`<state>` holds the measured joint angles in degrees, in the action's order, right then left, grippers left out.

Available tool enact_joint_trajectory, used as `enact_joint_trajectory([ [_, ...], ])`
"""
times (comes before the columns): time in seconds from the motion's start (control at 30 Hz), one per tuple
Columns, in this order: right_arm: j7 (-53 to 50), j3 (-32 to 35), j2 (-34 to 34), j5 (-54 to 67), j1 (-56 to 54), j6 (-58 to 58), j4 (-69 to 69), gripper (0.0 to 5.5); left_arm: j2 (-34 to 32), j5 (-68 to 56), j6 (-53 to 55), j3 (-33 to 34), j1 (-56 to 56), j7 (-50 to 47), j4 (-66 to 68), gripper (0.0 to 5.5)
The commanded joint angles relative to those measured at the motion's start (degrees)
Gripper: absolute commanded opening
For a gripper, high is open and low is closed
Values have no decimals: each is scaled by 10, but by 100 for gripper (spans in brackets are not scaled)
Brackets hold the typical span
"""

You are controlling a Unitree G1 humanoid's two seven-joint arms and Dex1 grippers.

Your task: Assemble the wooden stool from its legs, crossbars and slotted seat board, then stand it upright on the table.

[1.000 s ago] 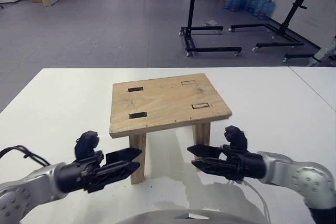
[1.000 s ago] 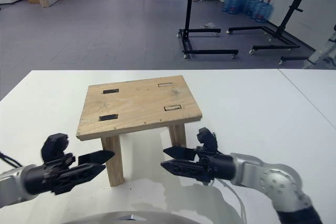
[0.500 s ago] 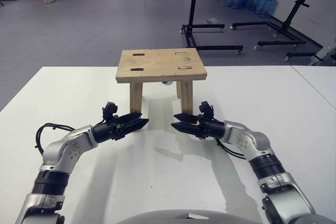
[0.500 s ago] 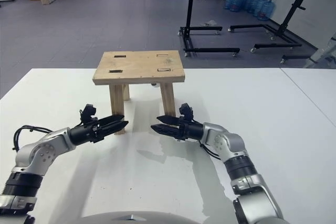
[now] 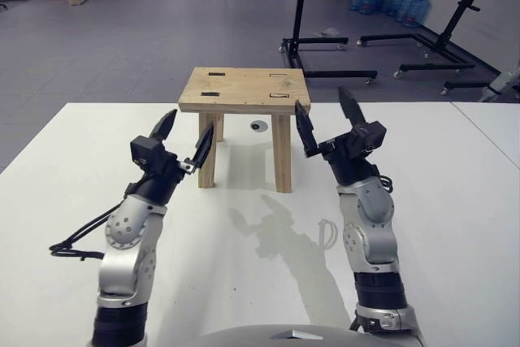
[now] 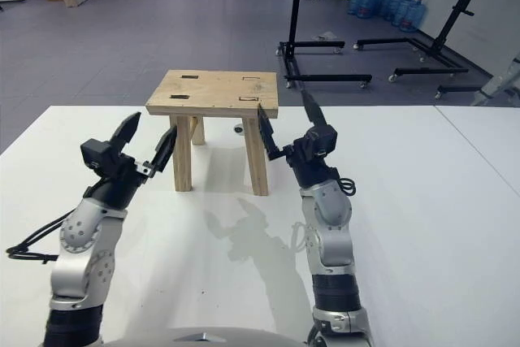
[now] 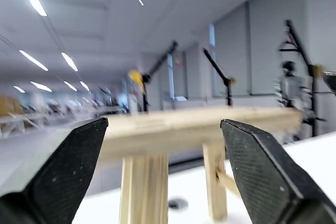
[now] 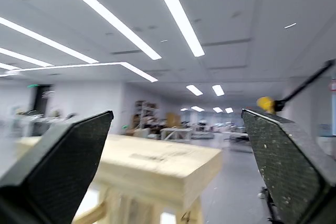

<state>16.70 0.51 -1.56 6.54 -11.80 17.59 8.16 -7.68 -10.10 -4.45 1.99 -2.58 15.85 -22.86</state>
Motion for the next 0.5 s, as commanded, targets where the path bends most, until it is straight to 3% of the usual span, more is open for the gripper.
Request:
enact_joint_trajectory([
  [0.03, -22, -5, -6, -15, -24, 26, -37, 451, 11, 50, -44, 4, -21, -41, 39, 396],
  [0.5, -15, -7, 12, 3, -48, 66, -114, 451, 19, 113, -80, -10, -28, -92, 67, 396],
])
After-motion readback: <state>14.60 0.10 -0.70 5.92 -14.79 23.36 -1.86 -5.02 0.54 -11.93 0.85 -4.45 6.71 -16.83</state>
